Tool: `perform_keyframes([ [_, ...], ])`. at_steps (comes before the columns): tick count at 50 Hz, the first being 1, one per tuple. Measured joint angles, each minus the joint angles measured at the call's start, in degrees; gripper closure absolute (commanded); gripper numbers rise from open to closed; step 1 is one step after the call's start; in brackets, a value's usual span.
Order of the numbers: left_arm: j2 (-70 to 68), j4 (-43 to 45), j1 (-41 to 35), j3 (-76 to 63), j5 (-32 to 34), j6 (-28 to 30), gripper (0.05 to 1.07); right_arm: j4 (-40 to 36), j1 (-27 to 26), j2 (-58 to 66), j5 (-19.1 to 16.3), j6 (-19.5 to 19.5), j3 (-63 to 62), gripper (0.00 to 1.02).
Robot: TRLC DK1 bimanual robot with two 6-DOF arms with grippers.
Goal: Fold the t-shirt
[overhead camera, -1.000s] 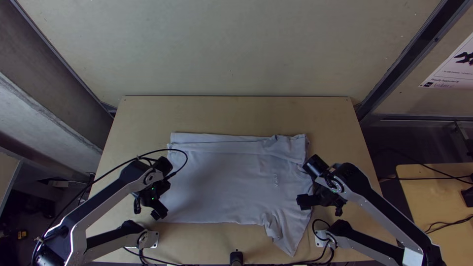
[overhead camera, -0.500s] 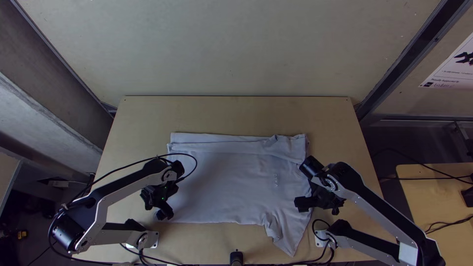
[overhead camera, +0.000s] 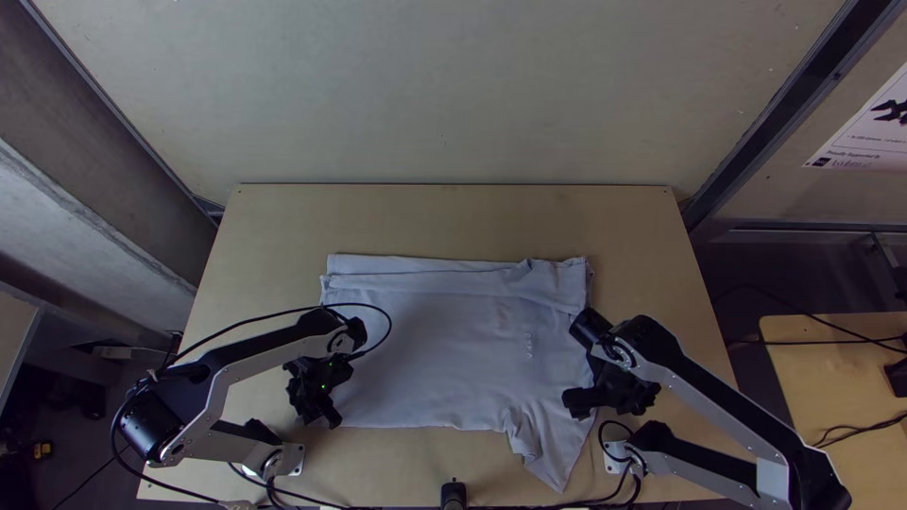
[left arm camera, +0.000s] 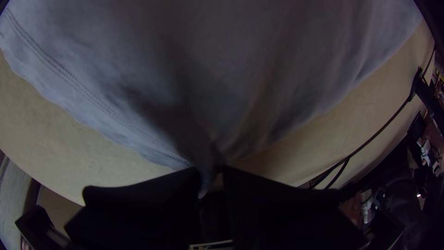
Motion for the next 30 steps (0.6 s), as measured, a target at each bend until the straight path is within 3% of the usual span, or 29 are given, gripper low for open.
perform_keyframes([
  [20, -0.04, 0.61, 1.99, 1.38, 0.15, -0.17, 1.04, 0.24, 3.93, 6.86, -5.53, -0.22, -2.49, 0.1],
  [30, -0.39, 0.7, 3.32, 2.21, 0.15, -0.13, 1.05, 4.22, 6.69, 10.6, -7.41, -1.09, -4.74, 0.1],
])
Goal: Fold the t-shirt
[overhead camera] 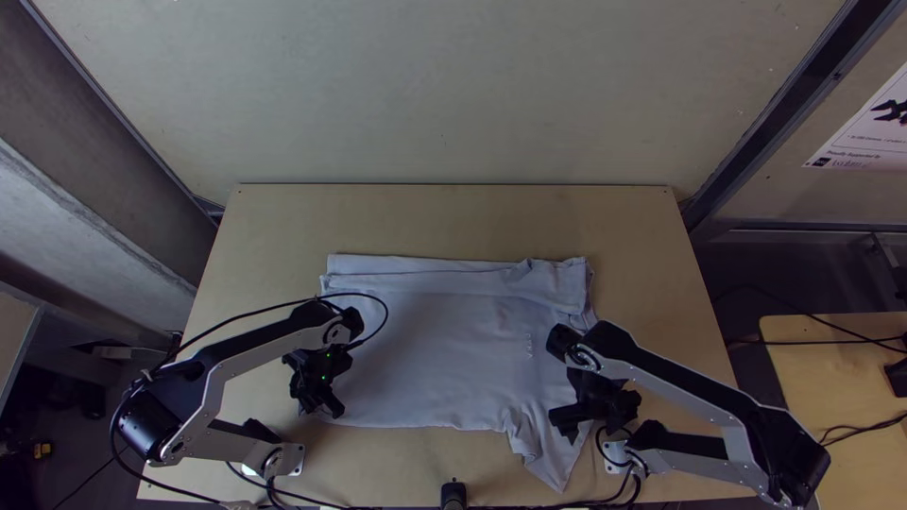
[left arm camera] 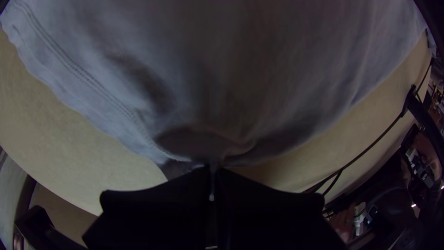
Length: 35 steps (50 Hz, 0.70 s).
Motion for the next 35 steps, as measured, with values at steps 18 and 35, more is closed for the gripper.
perform_keyframes([
  [18, -1.9, -0.02, 2.14, 0.2, -0.02, 0.63, 1.05, 5.38, 2.69, 7.58, -0.68, 0.04, -2.25, 0.16],
  [35, -1.95, 0.31, 3.32, 1.16, -0.02, 1.29, 1.04, 6.51, 4.04, 13.57, -0.87, 0.07, -1.81, 0.16],
])
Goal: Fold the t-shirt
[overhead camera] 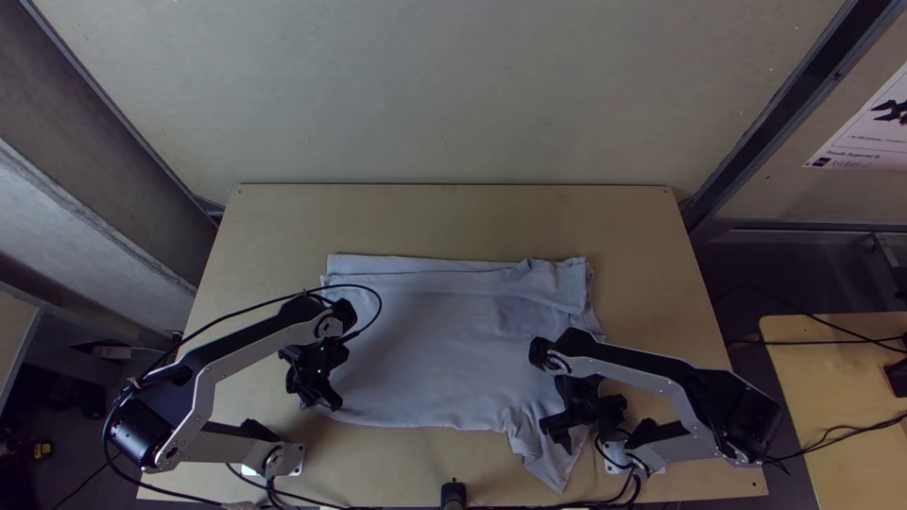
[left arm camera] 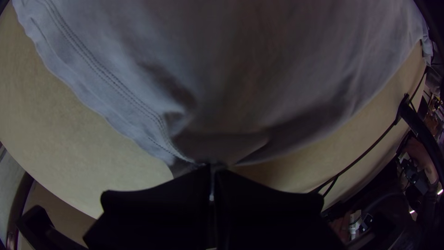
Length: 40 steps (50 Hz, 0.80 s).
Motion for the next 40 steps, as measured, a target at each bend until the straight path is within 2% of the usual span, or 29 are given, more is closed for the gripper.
perform_keyframes([
  [10, 0.02, 0.04, 0.42, 0.0, 0.0, 0.22, 1.04, -1.16, 1.22, 0.09, 2.47, 0.9, 0.92, 0.16],
  [23, 0.0, 0.04, 0.46, 0.0, 0.0, 0.22, 1.04, -3.61, 4.2, 0.09, 10.21, 3.48, 2.78, 0.16],
  [32, 0.0, 0.04, 0.59, 0.0, 0.0, 0.44, 1.05, -5.6, 6.95, 0.22, 13.66, 5.88, 4.48, 0.16],
  [40, 0.0, 0.02, 1.31, 0.0, -0.02, 1.01, 1.04, -5.88, 8.7, 0.26, 16.59, 6.01, 8.41, 0.16],
])
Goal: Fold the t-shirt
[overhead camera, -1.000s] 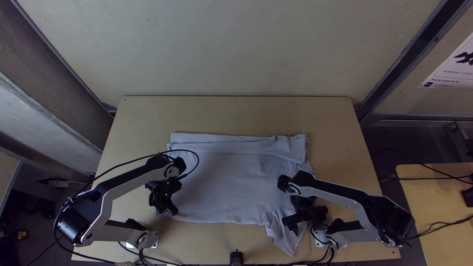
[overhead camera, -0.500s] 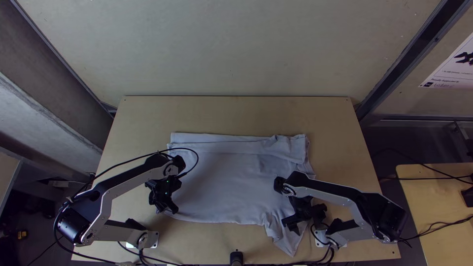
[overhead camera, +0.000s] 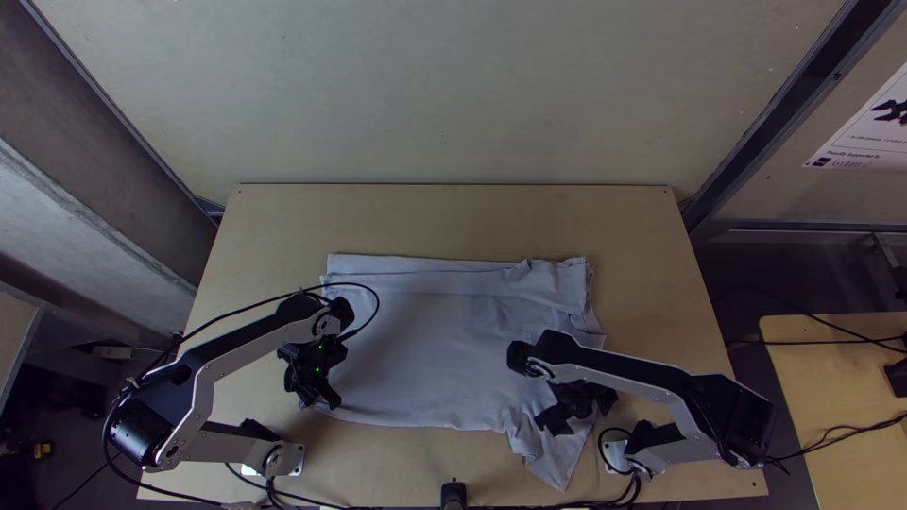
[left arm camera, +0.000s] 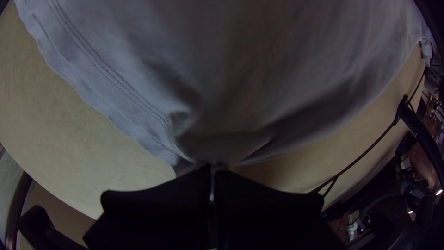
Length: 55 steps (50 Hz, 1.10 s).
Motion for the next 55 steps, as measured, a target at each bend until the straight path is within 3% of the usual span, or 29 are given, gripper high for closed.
perform_keyframes([
  [9, 0.0, 0.0, 0.02, 0.0, -0.02, 0.39, 1.04, 0.09, 0.04, 1.18, -0.02, 0.0, 0.61, 0.16],
  [23, 0.0, -0.22, 1.16, 0.0, -0.17, 1.4, 1.05, 4.13, -1.9, 1.57, -10.84, -2.01, 0.55, 0.16],
  [39, -0.33, -0.66, 2.47, 0.0, -0.22, 2.1, 1.04, 5.64, -3.28, 3.8, -11.47, -3.06, -0.22, 0.16],
  [41, -0.44, -0.66, 2.64, 0.0, -0.22, 2.32, 1.04, 5.73, -3.5, 3.8, -11.63, -3.15, -0.35, 0.21],
  [46, -0.48, -0.63, 2.8, 0.0, -0.22, 2.45, 1.04, 6.4, -4.09, 3.8, -12.35, -4.0, -0.66, 0.51],
  [55, -0.48, -0.63, 2.8, 0.02, -0.22, 2.82, 1.04, 9.03, -5.7, 2.19, -13.88, -7.48, -2.54, 0.89],
])
